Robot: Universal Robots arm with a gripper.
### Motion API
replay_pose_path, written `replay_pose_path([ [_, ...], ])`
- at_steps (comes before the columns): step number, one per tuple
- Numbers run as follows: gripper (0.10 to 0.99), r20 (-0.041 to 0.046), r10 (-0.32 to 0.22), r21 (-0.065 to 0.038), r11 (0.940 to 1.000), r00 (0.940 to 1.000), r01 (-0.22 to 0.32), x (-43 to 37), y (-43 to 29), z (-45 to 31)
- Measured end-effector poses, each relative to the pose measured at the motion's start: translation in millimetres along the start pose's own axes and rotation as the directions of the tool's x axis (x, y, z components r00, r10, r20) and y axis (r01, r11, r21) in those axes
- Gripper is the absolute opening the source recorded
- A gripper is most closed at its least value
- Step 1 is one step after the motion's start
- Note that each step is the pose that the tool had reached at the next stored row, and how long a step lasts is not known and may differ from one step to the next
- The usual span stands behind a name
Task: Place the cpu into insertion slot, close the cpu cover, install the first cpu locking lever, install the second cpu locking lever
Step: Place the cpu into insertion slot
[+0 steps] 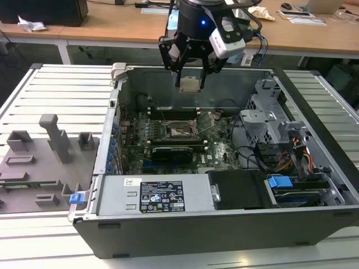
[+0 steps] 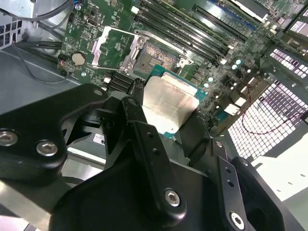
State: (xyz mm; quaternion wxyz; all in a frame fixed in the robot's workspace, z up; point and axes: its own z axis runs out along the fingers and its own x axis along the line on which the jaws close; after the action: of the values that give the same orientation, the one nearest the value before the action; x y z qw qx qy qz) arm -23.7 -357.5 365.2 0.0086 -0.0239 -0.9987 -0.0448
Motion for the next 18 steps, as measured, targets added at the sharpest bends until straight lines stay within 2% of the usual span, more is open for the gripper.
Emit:
replay_pose_path([
  [9, 0.541, 0.0051, 0.057, -0.001, 0.9984, 0.9984, -0.057, 0.0, 0.0, 0.1],
  [18, 0.541, 0.0076, 0.085, -0.002, 0.9964, 0.9964, -0.085, 0.0, 0.0, 0.1],
])
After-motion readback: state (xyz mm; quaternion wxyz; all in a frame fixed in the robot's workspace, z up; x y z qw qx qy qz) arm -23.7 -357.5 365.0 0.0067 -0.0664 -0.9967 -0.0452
